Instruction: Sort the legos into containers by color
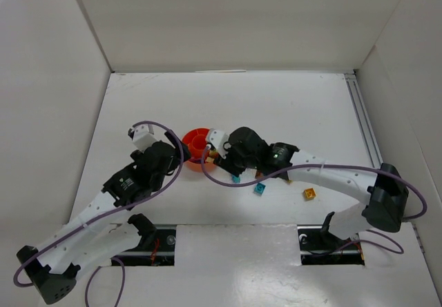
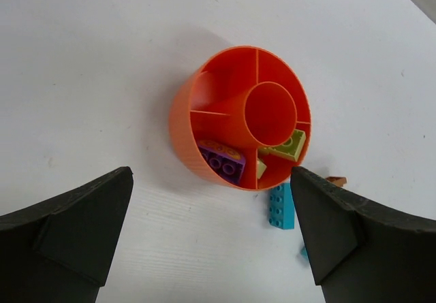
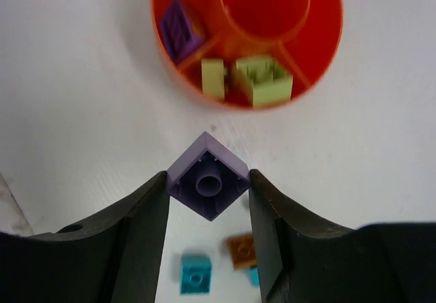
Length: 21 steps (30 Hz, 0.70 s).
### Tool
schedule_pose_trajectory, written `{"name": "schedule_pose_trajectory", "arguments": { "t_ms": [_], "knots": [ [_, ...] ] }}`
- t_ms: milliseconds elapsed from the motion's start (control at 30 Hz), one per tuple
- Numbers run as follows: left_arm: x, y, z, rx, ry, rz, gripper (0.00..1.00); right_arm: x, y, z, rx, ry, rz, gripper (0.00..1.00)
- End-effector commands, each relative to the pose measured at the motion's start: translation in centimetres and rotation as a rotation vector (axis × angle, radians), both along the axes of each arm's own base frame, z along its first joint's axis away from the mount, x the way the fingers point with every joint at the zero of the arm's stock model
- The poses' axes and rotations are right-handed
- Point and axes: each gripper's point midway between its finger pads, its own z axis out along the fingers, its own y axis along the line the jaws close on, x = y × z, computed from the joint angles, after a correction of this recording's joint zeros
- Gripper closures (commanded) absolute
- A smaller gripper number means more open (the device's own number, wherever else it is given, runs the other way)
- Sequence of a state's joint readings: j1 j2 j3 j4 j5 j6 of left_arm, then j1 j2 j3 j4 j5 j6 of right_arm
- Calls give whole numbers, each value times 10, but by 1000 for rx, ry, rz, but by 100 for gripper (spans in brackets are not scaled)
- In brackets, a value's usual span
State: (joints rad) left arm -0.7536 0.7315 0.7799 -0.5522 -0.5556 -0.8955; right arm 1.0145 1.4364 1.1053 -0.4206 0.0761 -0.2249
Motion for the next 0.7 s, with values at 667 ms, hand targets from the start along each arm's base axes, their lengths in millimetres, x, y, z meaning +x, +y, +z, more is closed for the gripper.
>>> {"name": "schedule_pose_trajectory", "arguments": {
  "t_ms": [667],
  "knots": [
    [29, 45, 13, -48, -18, 217, 0, 33, 141, 24, -41, -362, 598, 72]
  ]
}}
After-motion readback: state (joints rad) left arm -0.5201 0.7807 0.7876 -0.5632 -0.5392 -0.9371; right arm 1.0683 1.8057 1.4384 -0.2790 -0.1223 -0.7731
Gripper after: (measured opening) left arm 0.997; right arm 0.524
